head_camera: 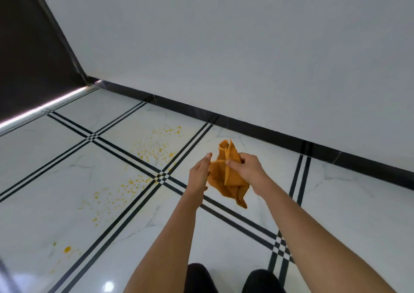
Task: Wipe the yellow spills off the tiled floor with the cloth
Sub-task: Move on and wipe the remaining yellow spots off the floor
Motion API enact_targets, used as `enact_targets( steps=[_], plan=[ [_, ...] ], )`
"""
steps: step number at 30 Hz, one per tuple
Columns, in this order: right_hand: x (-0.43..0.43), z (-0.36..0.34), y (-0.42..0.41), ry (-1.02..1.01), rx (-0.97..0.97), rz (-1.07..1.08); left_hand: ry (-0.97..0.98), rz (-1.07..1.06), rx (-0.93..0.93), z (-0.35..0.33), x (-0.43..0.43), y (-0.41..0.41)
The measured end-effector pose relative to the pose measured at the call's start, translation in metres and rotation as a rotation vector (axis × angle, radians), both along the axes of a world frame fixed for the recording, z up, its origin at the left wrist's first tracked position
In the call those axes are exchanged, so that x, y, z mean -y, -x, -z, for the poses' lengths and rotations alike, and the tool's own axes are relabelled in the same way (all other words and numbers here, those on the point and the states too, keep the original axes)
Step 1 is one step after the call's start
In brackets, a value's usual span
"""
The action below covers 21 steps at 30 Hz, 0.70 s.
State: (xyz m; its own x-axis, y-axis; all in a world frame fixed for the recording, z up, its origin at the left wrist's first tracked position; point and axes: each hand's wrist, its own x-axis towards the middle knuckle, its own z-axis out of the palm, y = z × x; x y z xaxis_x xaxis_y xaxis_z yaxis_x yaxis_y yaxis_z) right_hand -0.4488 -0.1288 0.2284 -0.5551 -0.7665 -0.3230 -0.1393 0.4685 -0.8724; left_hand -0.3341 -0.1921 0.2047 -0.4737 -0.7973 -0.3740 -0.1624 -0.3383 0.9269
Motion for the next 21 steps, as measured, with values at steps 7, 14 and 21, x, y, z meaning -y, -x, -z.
enact_targets(
  steps=[7,14,21],
  plan=[
    [-0.028,-0.001,-0.046,-0.032,0.172,0.059,0.048,-0.003,0.031,0.013,-0.037,-0.057],
    [0.031,0.029,-0.071,-0.116,0.313,0.120,0.112,-0.100,0.087,0.024,0.008,-0.081],
    [0.054,-0.035,-0.113,-0.135,0.533,0.109,0.085,-0.186,0.120,-0.036,0.010,-0.122]
  ],
)
